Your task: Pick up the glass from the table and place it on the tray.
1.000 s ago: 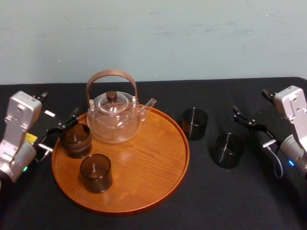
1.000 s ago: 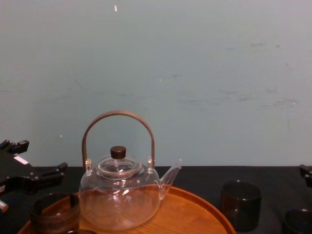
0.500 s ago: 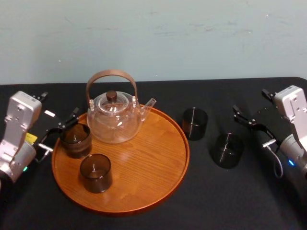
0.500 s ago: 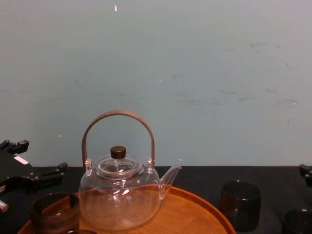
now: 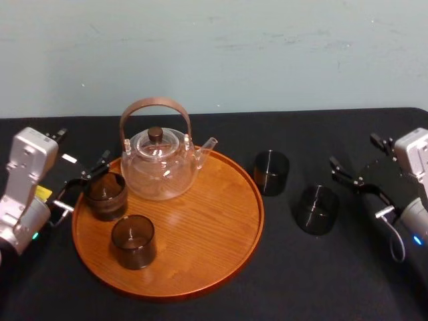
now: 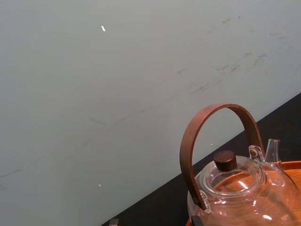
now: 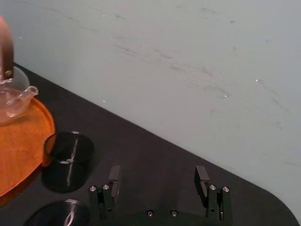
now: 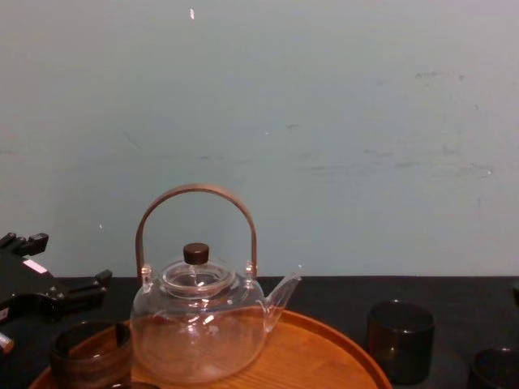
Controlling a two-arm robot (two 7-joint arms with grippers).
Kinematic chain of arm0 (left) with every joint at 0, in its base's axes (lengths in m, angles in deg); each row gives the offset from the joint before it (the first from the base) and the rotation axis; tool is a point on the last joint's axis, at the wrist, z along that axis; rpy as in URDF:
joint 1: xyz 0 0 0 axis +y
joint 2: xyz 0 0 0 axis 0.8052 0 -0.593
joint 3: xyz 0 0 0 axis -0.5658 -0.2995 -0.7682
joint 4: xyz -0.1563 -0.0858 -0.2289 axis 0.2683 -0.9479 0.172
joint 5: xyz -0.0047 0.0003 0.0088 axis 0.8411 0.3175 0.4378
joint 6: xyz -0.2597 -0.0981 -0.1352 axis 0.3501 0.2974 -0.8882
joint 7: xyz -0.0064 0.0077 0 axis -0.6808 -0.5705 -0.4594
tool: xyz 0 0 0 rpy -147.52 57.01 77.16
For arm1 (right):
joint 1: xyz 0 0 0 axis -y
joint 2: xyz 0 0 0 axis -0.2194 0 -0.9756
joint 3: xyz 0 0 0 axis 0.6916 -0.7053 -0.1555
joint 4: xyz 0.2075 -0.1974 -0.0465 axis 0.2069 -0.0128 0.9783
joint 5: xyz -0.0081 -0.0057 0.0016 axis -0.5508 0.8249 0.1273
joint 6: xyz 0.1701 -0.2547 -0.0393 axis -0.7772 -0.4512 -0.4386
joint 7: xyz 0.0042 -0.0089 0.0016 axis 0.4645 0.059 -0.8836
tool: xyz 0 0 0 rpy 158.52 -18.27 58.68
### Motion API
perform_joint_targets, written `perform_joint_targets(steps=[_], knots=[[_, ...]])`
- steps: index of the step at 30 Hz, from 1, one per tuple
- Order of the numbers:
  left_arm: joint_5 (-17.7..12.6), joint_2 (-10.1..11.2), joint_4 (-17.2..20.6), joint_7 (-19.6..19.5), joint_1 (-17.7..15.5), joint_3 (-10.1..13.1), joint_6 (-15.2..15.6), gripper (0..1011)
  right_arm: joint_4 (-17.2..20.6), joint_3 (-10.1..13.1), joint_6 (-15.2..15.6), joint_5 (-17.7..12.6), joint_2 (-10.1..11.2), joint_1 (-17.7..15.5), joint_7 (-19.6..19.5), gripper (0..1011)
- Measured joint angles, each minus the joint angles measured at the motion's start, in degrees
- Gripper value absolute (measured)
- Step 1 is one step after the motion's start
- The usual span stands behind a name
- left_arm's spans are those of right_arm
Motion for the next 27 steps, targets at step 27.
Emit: perform_joint_targets(steps=[27], knots=[[0.0, 0.0, 0.0, 0.0, 0.0, 0.0, 0.0, 1001, 7.3, 2.3, 4.4, -2.7, 0.7, -8.1, 7.7, 1002]])
